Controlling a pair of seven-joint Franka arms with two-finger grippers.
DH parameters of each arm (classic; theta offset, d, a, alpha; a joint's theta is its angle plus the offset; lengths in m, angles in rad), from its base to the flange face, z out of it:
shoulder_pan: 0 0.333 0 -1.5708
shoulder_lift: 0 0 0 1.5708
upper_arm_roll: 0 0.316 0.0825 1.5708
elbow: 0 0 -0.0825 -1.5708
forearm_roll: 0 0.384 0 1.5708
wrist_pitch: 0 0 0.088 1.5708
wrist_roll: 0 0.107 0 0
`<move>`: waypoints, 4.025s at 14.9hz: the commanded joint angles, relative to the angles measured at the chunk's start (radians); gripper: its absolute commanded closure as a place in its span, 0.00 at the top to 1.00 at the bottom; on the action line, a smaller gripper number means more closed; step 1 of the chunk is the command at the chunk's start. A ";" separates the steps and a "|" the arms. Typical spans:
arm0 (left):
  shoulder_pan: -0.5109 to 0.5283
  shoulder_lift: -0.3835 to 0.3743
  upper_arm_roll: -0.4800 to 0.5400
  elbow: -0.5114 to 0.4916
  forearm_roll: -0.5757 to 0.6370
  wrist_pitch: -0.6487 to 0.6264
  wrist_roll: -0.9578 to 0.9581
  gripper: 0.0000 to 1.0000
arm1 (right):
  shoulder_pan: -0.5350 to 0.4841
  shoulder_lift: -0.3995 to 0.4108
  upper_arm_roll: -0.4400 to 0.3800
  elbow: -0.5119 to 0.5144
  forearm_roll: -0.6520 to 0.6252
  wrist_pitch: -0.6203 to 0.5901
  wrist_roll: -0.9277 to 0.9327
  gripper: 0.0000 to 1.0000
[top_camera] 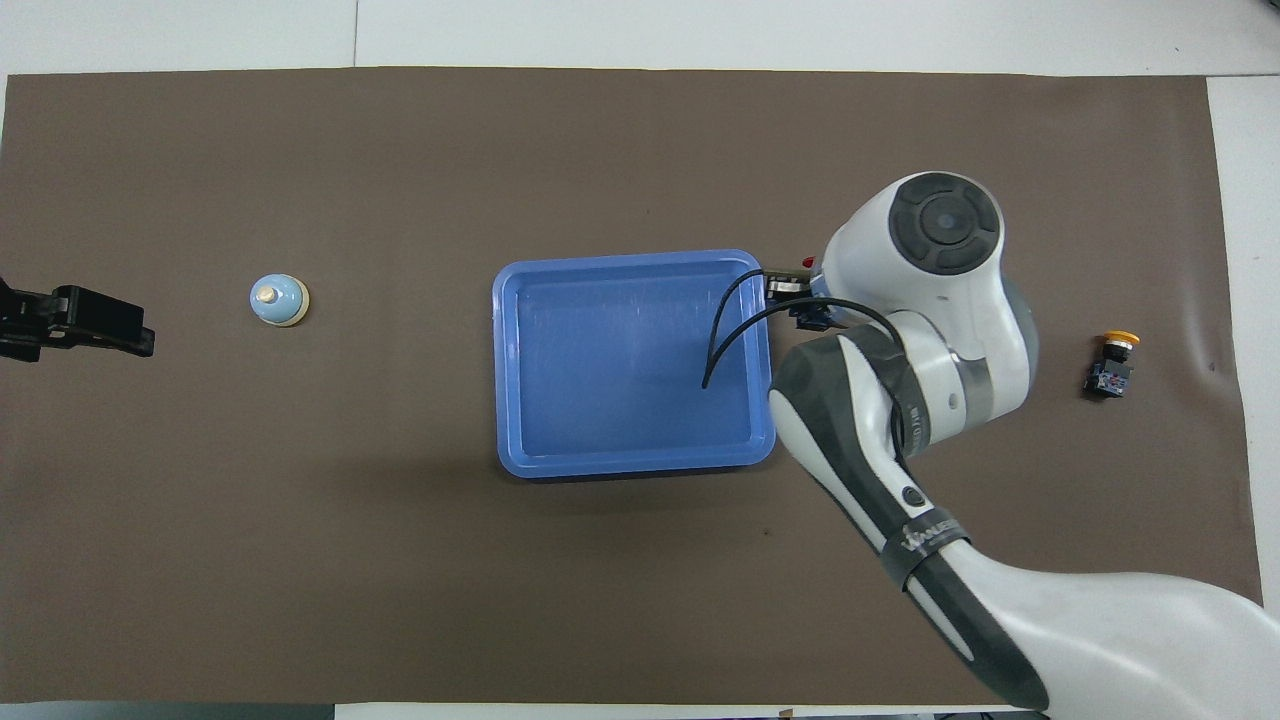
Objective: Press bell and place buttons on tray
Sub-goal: 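Lower the red button into the blue tray and open the right gripper, then move the right gripper to the green-capped button and grasp it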
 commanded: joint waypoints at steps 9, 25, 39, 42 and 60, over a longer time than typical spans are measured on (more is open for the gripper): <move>0.003 -0.009 0.001 0.001 -0.005 -0.009 -0.005 1.00 | 0.159 0.033 0.000 -0.128 0.036 0.219 0.188 0.00; 0.003 -0.009 0.001 0.001 -0.003 -0.009 -0.005 1.00 | 0.159 0.010 -0.008 -0.130 0.036 0.151 0.183 1.00; 0.003 -0.009 0.001 0.001 -0.005 -0.009 -0.005 1.00 | -0.292 -0.169 -0.013 -0.168 0.013 -0.103 -0.264 1.00; 0.003 -0.009 0.001 0.001 -0.003 -0.009 -0.005 1.00 | -0.375 -0.183 -0.013 -0.282 0.005 0.061 -0.341 1.00; 0.003 -0.009 0.001 0.001 -0.003 -0.009 -0.005 1.00 | -0.455 -0.073 -0.010 -0.388 0.005 0.350 -0.436 0.46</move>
